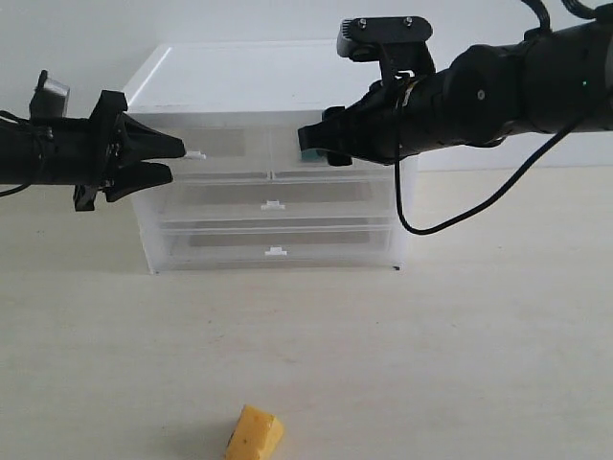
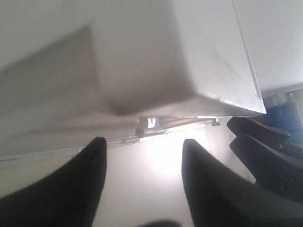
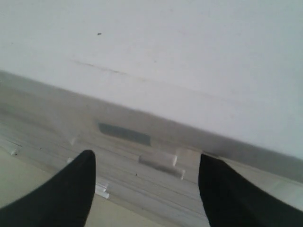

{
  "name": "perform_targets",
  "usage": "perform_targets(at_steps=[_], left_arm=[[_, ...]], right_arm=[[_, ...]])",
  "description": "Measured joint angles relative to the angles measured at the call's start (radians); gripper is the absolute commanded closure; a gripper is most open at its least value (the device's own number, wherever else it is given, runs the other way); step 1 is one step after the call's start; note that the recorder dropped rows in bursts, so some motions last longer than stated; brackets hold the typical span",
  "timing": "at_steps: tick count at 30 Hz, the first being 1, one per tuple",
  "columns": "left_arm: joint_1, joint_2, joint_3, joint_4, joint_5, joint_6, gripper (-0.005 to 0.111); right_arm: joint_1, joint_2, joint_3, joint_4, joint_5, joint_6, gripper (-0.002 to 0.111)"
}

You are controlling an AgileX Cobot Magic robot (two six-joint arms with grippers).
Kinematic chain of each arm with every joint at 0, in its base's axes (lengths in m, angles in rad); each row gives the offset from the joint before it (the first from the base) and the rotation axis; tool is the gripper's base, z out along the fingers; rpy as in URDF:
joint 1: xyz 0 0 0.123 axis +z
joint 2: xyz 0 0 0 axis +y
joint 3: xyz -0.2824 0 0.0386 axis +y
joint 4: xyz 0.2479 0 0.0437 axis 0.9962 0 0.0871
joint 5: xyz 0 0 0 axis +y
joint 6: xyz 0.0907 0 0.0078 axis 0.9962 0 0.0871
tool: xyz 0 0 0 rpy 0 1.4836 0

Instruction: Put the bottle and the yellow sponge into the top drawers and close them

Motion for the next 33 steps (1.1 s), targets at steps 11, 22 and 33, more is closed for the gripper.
perform_targets(at_steps=[11,22,33], left_arm=[[0.000,0.000,0.000,-0.002,0.000,-0.002,0.059],[0.000,0.000,0.000,-0.002,0.000,-0.014,0.059],[0.000,0.000,0.000,-0.004,0.006,-0.022,0.059]], right_arm=[[0.000,0.000,0.000,0.005,-0.010,0.007,0.050],[0.000,0.000,-0.001,0.000,0.047,0.009,0.050],[0.000,0.027,-0.002,0.000,0.015,0.012,0.050]])
